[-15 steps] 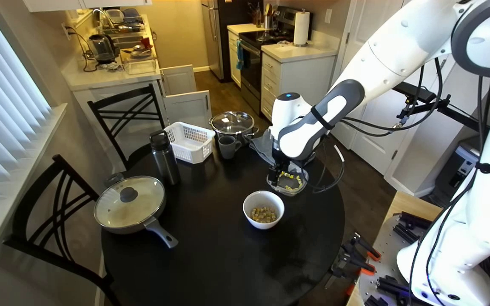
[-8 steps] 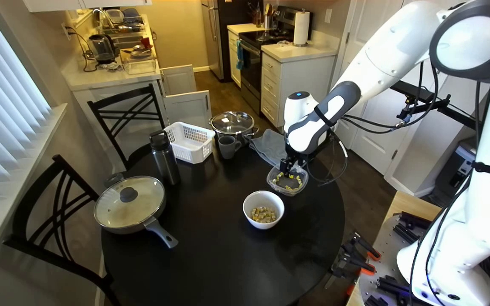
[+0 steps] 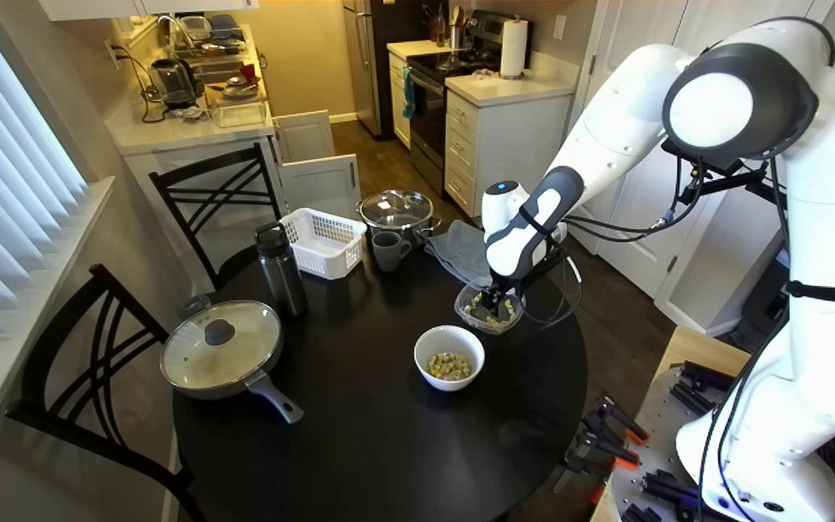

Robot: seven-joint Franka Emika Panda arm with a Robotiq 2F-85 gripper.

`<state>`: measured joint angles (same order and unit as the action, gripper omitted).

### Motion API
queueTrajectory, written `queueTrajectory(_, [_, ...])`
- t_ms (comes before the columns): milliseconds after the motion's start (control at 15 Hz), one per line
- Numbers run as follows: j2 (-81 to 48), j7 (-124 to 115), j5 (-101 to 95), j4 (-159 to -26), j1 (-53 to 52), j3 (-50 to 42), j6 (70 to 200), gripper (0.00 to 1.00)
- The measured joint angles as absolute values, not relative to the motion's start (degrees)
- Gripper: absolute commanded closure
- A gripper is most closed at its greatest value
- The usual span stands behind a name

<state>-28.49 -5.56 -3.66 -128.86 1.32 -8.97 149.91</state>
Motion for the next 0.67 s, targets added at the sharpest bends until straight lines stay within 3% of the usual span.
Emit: queueTrajectory(667, [-35.16,-4.95,-3.71,-125.34,1.36,-9.46,151.31,0.00])
